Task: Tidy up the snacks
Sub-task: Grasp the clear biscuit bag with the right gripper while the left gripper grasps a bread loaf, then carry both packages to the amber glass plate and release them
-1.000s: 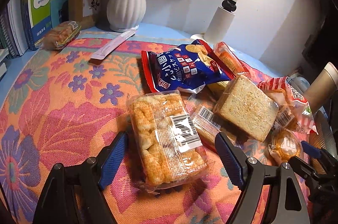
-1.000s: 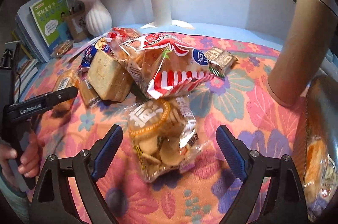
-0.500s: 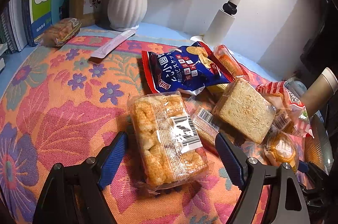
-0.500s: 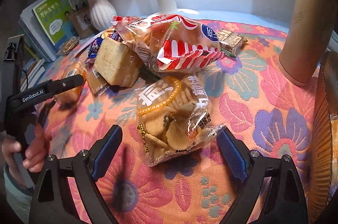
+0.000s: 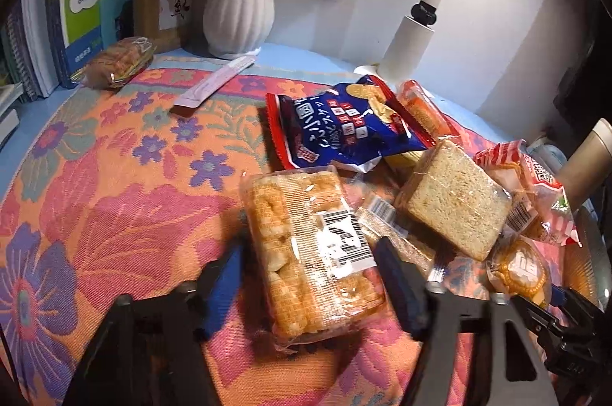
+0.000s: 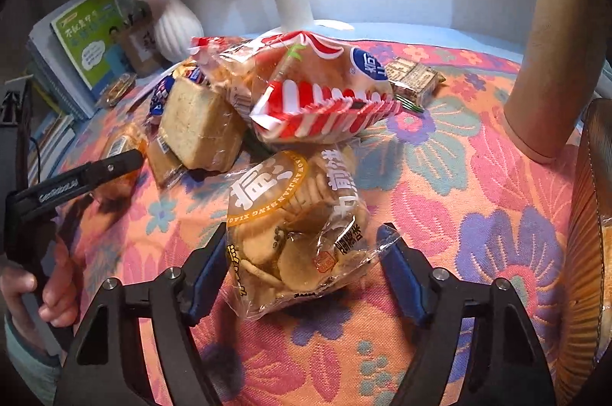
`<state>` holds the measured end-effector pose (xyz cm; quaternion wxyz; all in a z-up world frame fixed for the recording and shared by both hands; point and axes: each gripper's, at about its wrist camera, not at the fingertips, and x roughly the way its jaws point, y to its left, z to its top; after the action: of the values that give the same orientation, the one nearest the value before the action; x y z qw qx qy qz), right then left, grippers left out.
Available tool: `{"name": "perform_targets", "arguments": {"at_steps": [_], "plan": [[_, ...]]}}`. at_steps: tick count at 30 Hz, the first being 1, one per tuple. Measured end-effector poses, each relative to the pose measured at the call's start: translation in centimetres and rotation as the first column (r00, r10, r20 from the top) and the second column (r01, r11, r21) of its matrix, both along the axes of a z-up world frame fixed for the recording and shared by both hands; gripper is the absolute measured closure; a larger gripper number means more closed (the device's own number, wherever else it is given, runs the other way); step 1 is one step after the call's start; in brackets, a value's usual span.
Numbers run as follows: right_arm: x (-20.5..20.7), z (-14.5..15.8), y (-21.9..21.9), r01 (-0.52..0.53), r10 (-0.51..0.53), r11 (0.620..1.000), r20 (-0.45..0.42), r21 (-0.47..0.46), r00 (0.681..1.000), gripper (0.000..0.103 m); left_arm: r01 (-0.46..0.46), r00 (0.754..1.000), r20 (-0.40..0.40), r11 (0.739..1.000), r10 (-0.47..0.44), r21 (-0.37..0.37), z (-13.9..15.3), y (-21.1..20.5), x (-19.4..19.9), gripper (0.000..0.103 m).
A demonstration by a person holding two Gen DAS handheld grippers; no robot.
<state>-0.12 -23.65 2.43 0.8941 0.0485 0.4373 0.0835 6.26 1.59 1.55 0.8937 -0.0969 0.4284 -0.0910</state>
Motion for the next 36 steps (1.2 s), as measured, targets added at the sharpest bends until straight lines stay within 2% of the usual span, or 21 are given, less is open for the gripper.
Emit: {"name": "perform_targets", "arguments": {"at_steps": [5, 14, 20, 24, 31, 36], "plan": [[-0.5, 0.2, 0.4, -0.029, 0.029, 1.000, 0.008, -0.002, 1.000, 0.034, 0.000, 1.000, 0.010, 1.000, 0.001, -0.028, 0.1, 0.4, -0.3, 0.056], [-3.3, 0.7, 0.5, -0.034, 0.034, 0.999, -0.013, 0.036, 0.999, 0.036, 0.017, 0.998, 0.062, 0.999, -0.015, -0.040, 1.1, 0.2, -1.5, 0.057], [-5.9, 0.5, 0.3, -0.039, 0.043, 0.996, -0.049, 0.075, 0.998, 0.036, 0.053, 0.996, 0.079, 0.998, -0.051, -0.025, 1.7, -0.6, -5.3, 0.057], [-7.3, 0.8, 0.5, -0.043, 0.047, 0.997, -0.055, 0.068, 0.997, 0.036, 0.081, 0.995, 0.061, 0.994, -0.077, -0.070, 1.8, -1.0, -7.8, 0.057], [-9.9, 3.3, -0.6, -0.043, 0.043, 0.996, -0.002, 0.080, 0.999, 0.036, 0.114, 0.991, 0.083, 0.989, -0.107, -0.095, 3.9, -3.5, -10.0, 0.057], [-11.3, 6.2, -3.5, 0.006, -0.014, 0.993, 0.068, 0.117, 0.998, 0.036, 0.209, 0.970, 0.141, 0.974, -0.195, -0.086, 7.1, -7.9, -10.6, 0.057]]}}
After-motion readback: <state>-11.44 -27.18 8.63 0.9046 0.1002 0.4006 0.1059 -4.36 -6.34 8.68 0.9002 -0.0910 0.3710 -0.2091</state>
